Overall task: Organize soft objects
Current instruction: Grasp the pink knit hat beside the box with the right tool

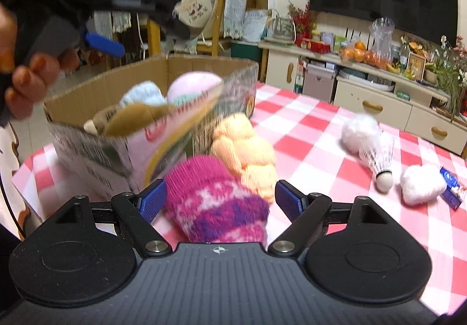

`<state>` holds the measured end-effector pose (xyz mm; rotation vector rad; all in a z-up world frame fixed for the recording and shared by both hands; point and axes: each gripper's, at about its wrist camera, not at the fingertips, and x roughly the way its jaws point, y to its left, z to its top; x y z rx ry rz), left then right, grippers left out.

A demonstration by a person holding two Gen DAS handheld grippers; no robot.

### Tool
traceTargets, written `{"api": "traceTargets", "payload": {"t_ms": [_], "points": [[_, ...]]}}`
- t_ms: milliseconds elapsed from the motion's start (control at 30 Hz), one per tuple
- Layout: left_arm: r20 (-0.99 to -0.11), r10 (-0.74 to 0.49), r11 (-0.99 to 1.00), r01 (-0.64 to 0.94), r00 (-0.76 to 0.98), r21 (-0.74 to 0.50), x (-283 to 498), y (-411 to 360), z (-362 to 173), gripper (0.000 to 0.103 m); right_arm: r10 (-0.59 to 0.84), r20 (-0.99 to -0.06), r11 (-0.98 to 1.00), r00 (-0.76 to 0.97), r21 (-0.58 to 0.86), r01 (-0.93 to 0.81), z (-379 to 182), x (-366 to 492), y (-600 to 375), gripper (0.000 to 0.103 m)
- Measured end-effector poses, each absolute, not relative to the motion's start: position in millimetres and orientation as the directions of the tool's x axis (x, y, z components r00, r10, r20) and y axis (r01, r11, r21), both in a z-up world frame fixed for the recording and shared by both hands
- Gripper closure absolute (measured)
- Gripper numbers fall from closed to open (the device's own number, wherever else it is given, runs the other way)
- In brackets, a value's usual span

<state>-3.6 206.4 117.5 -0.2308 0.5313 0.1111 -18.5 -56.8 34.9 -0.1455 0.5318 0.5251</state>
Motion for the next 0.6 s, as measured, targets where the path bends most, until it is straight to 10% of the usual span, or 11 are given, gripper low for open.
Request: {"api": "traceTargets", "payload": {"t_ms": [600], "points": [[-0.515,0.029,0.987,-0.106,0.857,-0.121,2,169,113,0.005,0.447,-0.549,0.839,0.706,-0.016,-0.544,5,-17,-58,0.007]]}}
